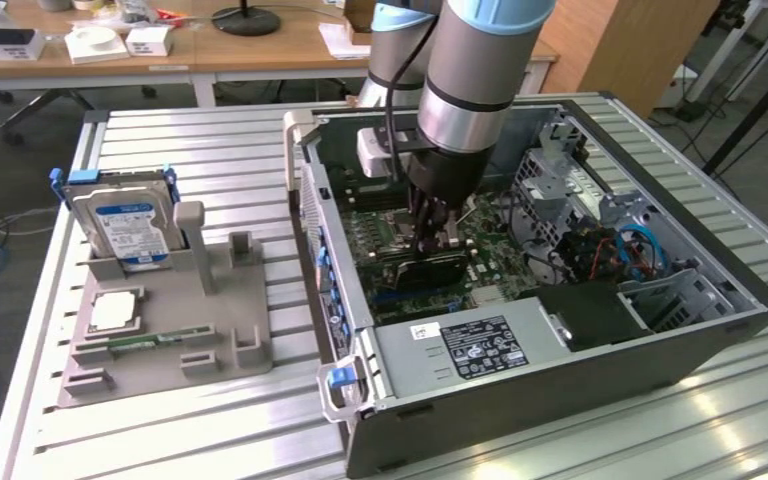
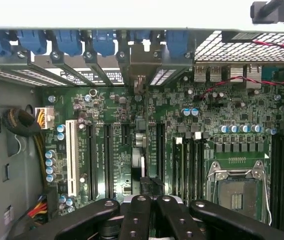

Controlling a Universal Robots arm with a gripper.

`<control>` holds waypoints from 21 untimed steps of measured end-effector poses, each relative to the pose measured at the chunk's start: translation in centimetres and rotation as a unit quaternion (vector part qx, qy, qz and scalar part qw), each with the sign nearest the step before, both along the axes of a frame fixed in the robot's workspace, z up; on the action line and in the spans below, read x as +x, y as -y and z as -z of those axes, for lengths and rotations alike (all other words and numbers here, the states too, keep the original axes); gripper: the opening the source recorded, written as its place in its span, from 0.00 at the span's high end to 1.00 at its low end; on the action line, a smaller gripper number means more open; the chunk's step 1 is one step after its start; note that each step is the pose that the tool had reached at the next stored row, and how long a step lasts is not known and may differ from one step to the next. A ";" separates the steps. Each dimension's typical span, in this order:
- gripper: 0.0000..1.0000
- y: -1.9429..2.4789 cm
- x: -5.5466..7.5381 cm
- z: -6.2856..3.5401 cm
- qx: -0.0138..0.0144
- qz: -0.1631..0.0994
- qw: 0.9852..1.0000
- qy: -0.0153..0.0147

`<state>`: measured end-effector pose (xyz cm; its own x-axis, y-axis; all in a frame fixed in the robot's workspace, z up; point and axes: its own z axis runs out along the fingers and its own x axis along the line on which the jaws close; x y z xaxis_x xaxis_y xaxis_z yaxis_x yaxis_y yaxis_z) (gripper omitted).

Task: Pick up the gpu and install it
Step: 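Press down on the gpu until it lock into place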

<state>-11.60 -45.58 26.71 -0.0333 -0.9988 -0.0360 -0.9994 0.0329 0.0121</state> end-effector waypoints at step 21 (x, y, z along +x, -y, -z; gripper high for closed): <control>0.90 0.00 0.0 0.43 0.000 0.000 1.000 0.000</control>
<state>-11.59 -45.58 26.28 -0.0333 -0.9988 -0.0360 -0.9994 0.0328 0.0121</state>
